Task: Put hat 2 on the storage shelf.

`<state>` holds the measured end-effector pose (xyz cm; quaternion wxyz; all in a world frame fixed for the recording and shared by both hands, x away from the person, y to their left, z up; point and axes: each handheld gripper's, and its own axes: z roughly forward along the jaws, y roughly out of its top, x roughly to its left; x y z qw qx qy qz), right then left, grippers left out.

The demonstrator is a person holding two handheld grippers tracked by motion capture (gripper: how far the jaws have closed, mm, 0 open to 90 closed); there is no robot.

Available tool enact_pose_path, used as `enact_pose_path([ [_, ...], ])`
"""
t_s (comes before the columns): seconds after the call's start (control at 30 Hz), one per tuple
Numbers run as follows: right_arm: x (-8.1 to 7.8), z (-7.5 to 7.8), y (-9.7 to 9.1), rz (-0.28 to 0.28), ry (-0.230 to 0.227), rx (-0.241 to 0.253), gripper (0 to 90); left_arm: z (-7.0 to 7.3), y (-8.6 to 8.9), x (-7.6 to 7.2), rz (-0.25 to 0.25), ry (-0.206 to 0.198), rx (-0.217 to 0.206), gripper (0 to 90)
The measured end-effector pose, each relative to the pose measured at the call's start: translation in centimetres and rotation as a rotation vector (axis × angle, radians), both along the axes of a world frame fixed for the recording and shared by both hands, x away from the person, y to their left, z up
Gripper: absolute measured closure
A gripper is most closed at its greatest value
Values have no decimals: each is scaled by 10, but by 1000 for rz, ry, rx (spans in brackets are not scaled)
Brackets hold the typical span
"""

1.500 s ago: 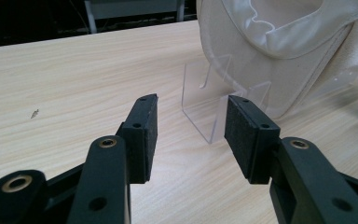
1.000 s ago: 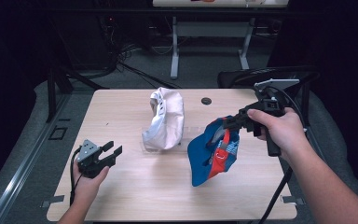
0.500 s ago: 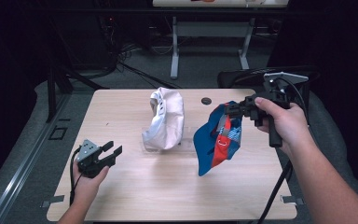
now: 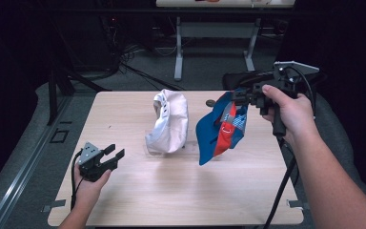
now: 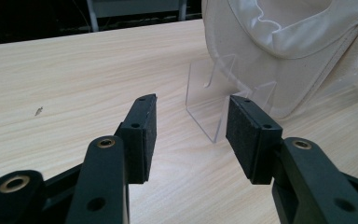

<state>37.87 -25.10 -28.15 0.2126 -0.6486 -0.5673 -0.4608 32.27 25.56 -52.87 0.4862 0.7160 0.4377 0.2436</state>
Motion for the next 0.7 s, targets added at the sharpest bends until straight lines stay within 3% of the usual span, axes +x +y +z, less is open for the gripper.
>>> enact_pose_path([
  [0.37,21,20,-14,-53,-66,-69,777,-1,0,1,-9,3,12,533],
  [0.7,41,9,-21,-103,-51,-54,777,-2,1,2,-8,5,16,534],
])
